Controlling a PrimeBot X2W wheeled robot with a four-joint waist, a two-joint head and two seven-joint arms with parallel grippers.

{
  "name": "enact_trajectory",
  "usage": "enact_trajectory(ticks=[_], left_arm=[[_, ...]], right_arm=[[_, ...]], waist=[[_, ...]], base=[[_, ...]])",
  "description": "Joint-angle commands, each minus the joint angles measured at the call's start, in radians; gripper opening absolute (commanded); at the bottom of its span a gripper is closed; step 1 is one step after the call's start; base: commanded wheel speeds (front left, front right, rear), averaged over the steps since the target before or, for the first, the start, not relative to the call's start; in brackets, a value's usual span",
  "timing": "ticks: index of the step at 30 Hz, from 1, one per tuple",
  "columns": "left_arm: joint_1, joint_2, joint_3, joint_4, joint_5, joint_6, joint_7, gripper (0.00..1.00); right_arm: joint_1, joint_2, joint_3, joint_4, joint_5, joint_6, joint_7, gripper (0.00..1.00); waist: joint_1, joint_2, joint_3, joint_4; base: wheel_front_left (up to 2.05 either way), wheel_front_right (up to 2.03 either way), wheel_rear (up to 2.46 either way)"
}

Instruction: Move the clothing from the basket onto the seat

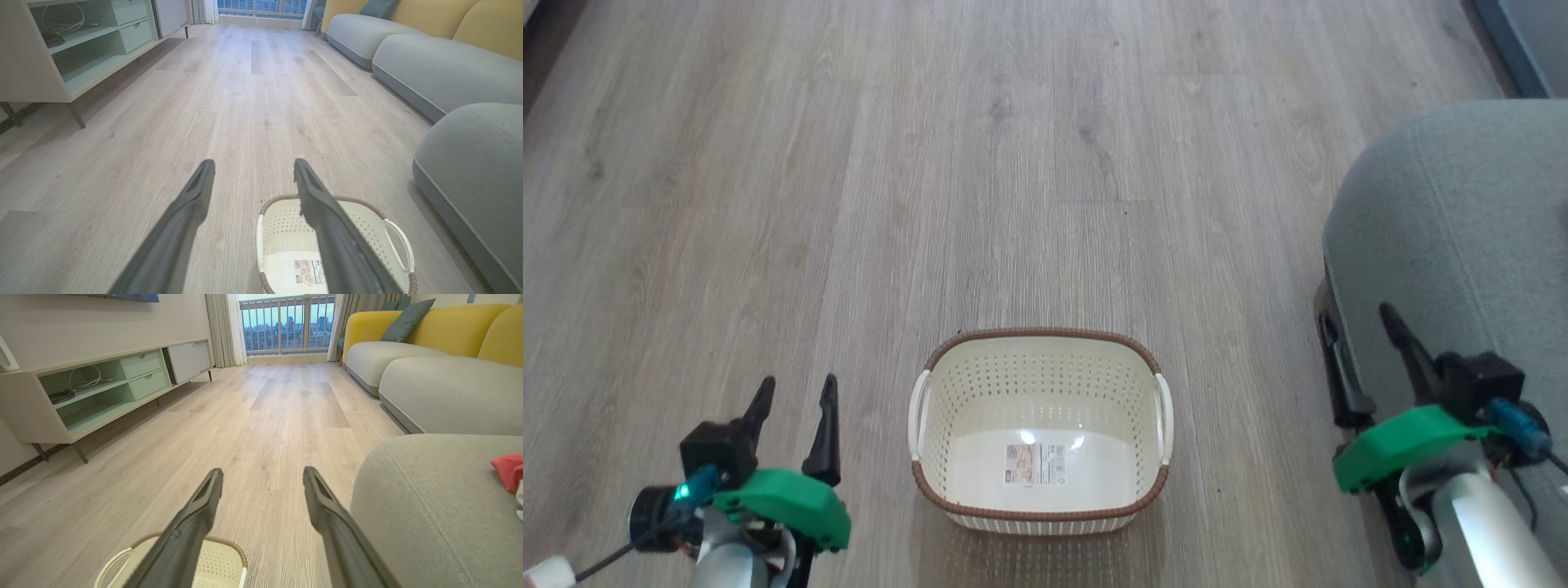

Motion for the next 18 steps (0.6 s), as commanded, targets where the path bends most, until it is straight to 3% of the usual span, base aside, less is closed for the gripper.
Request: enact_trajectory(ticks=[1,16,17,18], left_arm=[[-0.026,0.002,0.042,-0.034,0.004,-0.002,-0.005,1.0],[0.005,-0.01,0.073,-0.046,0.016,-0.035,-0.005,1.0],[0.031,-0.014,0.04,-0.011,0.01,-0.036,0.0,0.0],[0.03,-0.014,0.042,-0.005,0.009,-0.035,0.0,0.0]], right_arm=[[-0.016,-0.003,0.019,-0.024,0.006,0.0,-0.009,1.0],[-0.006,0.017,0.024,0.033,-0.005,0.0,-0.009,1.0],[0.022,0.018,0.001,0.061,0.001,0.0,0.0,0.0],[0.022,0.019,0.001,0.067,0.001,0.0,0.001,0.0]], waist=[[0.0001,-0.0001,-0.004,-0.001],[0.0001,-0.0001,0.002,-0.002],[0.0001,-0.0001,0.002,-0.002],[0.0001,-0.0001,0.002,-0.002]], base=[[0.0,0.0,0.0],[0.0,0.0,0.0],[0.0,0.0,0.0],[0.0,0.0,0.0]])
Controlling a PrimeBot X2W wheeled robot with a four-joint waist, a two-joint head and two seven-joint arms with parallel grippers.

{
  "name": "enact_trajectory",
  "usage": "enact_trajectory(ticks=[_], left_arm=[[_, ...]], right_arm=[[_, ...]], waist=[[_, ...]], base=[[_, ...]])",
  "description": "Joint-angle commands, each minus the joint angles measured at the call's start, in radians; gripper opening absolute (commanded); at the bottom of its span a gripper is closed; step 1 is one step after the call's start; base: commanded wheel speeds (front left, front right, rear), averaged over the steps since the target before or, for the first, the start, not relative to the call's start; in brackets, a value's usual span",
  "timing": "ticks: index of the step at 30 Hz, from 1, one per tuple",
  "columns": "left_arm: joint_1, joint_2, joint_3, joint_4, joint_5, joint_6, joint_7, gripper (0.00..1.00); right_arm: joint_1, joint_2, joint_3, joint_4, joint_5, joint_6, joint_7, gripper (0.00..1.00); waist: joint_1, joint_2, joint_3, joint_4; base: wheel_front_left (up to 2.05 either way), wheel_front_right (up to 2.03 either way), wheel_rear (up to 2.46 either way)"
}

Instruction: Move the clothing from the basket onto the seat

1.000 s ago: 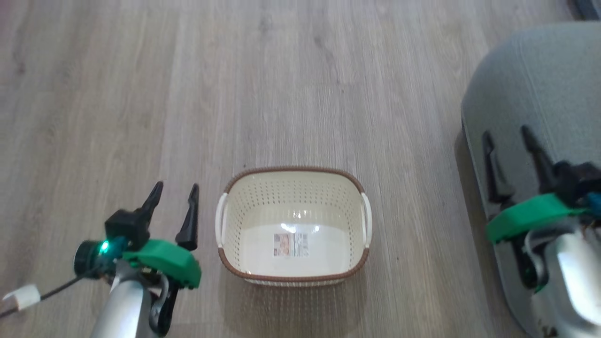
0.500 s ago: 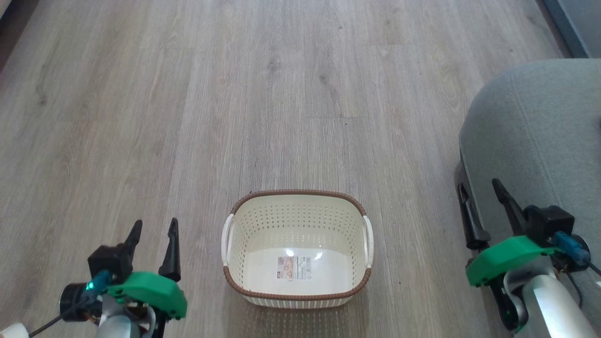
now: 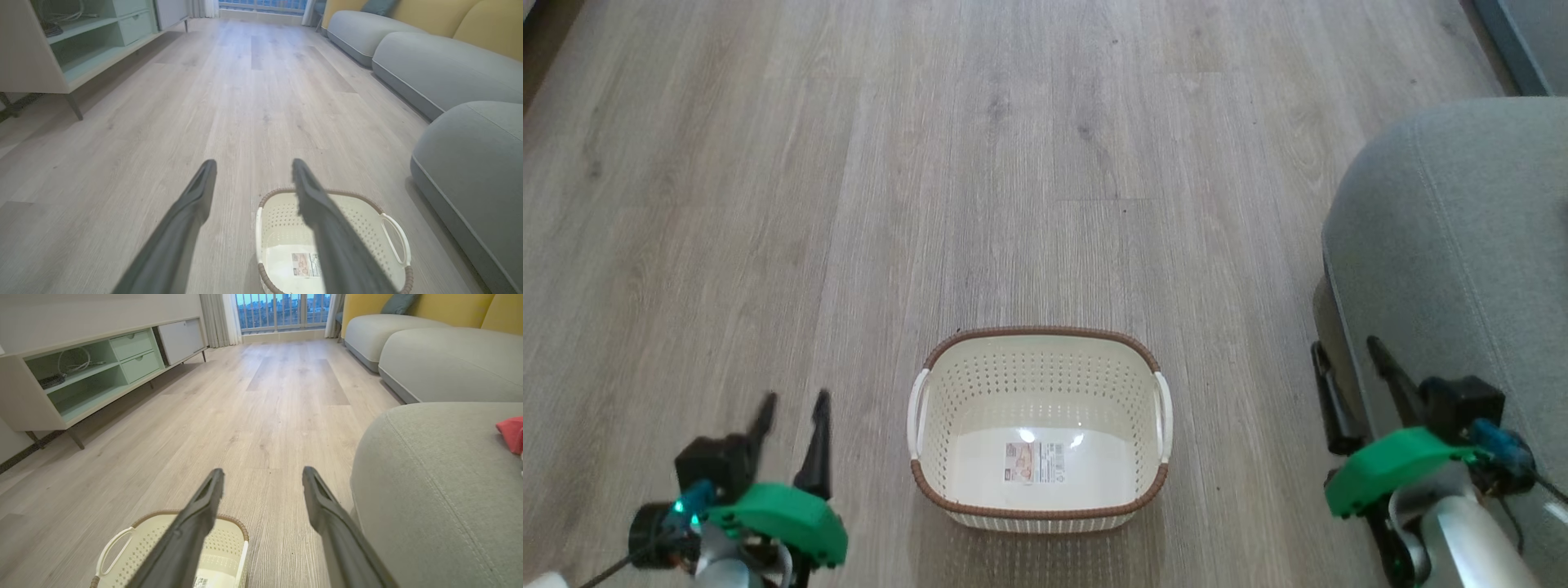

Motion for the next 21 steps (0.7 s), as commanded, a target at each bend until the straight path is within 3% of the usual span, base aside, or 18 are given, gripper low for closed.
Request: enact_trajectory(ticks=[1,21], left_arm=[[0.002,-0.001,0.0,0.02,-0.001,0.001,0.001,0.0],[0.015,-0.003,0.012,0.031,-0.196,-0.003,0.052,0.0]], right_arm=[[0.004,0.003,0.0,0.019,0.001,0.0,0.002,0.0],[0.028,0.023,-0.022,0.02,0.183,0.0,0.053,0.0]], waist=[[0.0,-0.0001,0.0,0.0],[0.0,-0.0001,0.0,-0.005]], base=[[0.0,0.0,0.0],[0.0,0.0,0.0]])
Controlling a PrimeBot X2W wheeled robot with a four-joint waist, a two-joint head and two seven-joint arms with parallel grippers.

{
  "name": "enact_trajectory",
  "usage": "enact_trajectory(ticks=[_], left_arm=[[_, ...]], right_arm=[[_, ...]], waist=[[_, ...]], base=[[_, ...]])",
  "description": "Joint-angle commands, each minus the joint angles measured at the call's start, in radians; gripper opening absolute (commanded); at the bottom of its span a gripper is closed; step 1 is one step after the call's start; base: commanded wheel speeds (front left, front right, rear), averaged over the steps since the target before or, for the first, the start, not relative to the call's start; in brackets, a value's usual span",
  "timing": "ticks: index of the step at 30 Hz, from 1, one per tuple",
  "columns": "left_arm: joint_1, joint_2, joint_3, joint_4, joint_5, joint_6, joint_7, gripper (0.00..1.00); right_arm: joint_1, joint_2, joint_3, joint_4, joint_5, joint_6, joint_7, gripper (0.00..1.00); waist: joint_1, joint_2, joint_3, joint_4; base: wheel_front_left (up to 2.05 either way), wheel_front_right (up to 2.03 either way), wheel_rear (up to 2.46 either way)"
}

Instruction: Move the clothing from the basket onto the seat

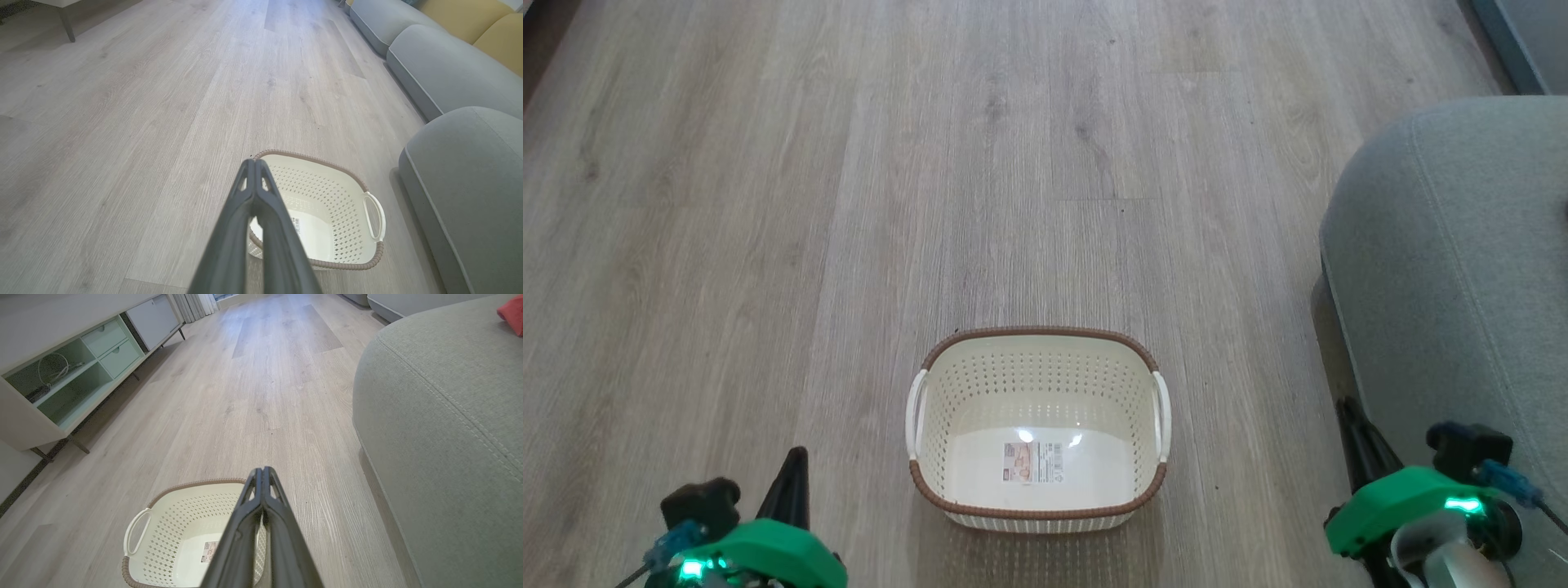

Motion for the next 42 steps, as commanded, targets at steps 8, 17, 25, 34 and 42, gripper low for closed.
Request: enact_trajectory(ticks=[8,17,25,34,42], left_arm=[[-0.047,0.005,0.015,-0.053,-0.111,-0.005,0.026,0.0],[-0.05,0.005,0.021,-0.067,-0.216,-0.007,0.052,0.0],[-0.054,0.006,0.027,-0.08,-0.31,-0.009,0.076,0.0],[-0.057,0.006,0.033,-0.094,-0.403,-0.011,0.099,0.0],[-0.061,0.006,0.038,-0.107,-0.496,-0.013,0.123,0.0]], right_arm=[[-0.04,0.004,-0.018,-0.053,0.106,0.0,0.024,0.0],[-0.039,0.01,-0.03,-0.072,0.204,0.0,0.05,0.0],[-0.038,0.015,-0.04,-0.089,0.29,0.0,0.073,0.0],[-0.037,0.021,-0.051,-0.106,0.378,0.0,0.097,0.0],[-0.036,0.026,-0.062,-0.122,0.464,0.0,0.12,0.0]], waist=[[0.0,-0.0001,0.0,-0.002],[0.0,-0.0001,0.0,-0.005],[0.0,-0.0001,0.0,-0.007],[0.0,-0.0001,0.0,-0.009],[0.0,-0.0001,-0.001,-0.011]], base=[[0.0,0.0,0.0],[0.0,0.0,0.0],[0.0,0.0,0.0],[0.0,0.0,0.0],[0.0,0.0,0.0]])
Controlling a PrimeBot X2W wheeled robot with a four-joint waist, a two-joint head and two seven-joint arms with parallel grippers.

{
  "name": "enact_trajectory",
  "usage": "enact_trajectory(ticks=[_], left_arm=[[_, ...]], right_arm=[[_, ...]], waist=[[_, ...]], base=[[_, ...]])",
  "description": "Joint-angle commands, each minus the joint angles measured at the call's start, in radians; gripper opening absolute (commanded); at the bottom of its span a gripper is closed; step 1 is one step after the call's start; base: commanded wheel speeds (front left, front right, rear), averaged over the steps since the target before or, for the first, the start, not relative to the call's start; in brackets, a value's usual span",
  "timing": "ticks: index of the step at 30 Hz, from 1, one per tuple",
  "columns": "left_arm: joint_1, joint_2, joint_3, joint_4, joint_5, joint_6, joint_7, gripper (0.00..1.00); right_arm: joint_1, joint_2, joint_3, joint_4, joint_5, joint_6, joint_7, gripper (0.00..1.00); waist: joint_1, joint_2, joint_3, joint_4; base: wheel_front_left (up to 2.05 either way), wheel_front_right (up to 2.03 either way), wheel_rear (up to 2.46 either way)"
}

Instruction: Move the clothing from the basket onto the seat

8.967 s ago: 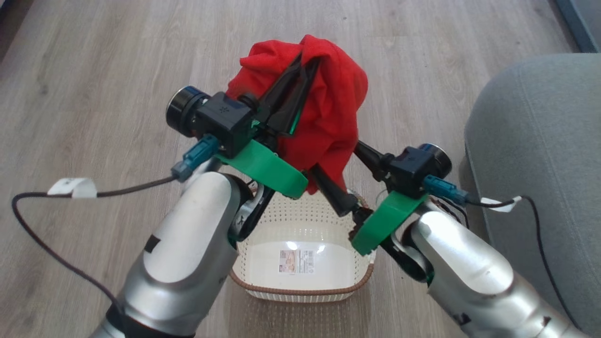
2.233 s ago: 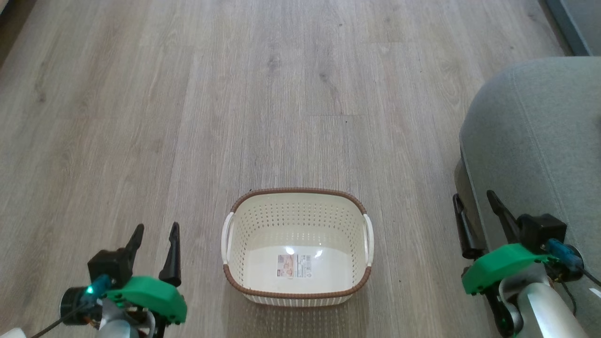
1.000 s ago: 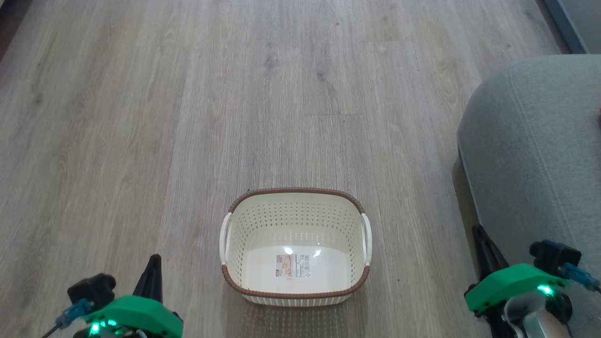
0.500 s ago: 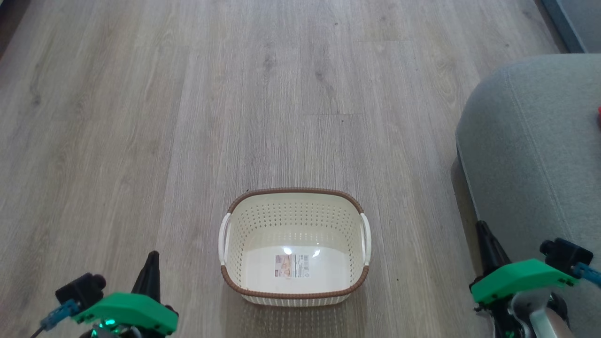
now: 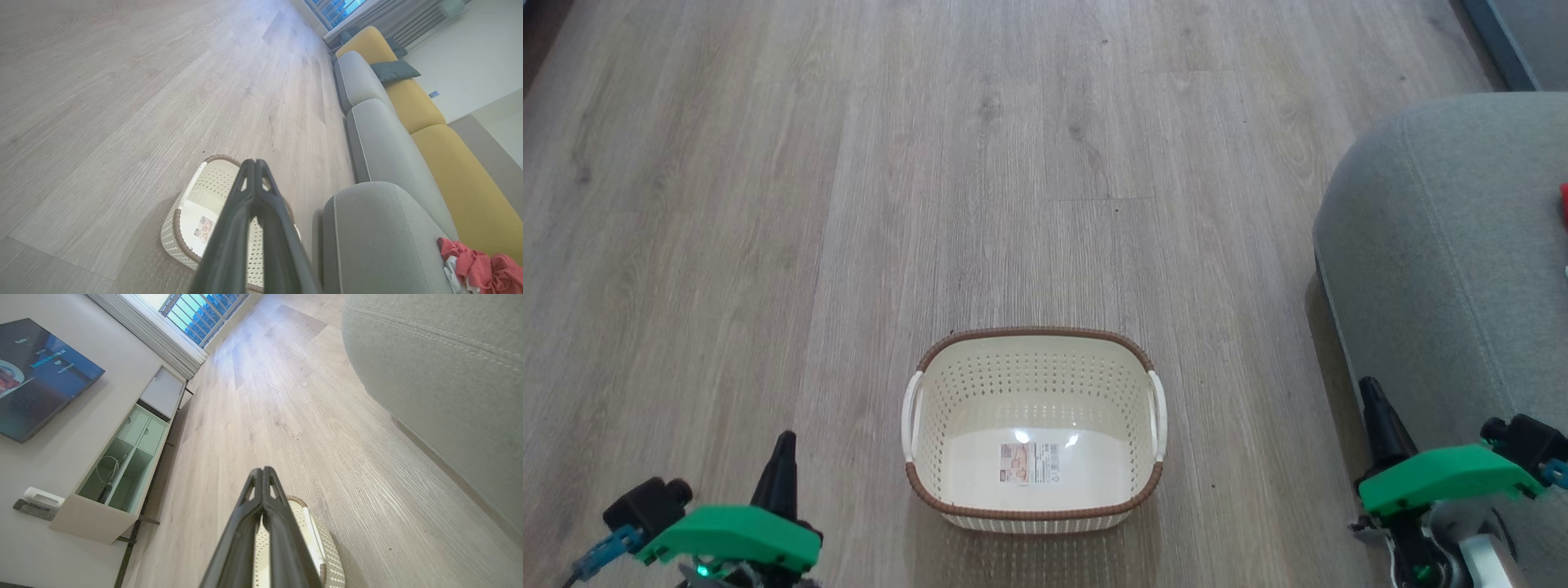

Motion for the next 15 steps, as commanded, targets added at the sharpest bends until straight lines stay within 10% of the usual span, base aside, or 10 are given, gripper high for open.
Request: enact_trajectory(ticks=[1,15], left_arm=[[-0.059,0.006,0.025,-0.039,-0.022,-0.005,0.005,0.0],[-0.065,0.007,0.035,-0.061,-0.186,-0.008,0.047,0.0]], right_arm=[[-0.036,0.001,0.001,-0.04,0.022,0.0,0.005,0.0],[-0.034,0.01,-0.017,-0.069,0.174,0.0,0.046,0.0]], waist=[[0.0,0.0,0.0,0.0],[0.0,0.0,0.0,-0.004]], base=[[0.0,0.0,0.0],[0.0,0.0,0.0]])
